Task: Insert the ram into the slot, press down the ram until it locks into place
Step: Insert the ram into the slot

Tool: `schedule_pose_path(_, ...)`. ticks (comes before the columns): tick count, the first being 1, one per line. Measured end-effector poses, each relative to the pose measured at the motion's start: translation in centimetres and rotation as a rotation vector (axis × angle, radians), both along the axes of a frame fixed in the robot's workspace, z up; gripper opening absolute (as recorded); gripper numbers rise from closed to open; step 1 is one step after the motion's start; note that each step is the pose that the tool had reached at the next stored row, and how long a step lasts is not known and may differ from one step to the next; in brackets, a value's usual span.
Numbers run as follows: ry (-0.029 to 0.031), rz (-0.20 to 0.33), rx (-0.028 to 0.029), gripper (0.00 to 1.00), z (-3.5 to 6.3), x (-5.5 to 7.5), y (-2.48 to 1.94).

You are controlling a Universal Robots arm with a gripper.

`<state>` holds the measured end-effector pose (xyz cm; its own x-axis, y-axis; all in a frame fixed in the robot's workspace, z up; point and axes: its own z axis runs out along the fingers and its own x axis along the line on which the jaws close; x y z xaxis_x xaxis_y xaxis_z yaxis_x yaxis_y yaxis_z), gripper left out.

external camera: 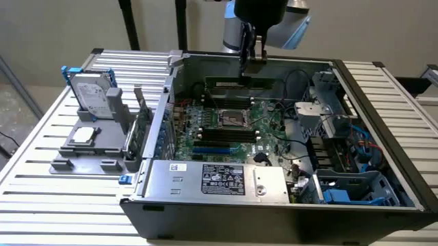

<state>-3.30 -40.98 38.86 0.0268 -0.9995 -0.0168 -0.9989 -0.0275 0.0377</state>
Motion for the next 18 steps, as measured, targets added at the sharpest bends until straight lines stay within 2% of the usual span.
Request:
schedule_pose_path(11,0.0001,-0.006,-0.0002,0.13,-0.17,0.0,0.00)
schedule_pose_path(18,0.0000,-0.117,-0.0010,0.13,-1.28,0.0,0.00)
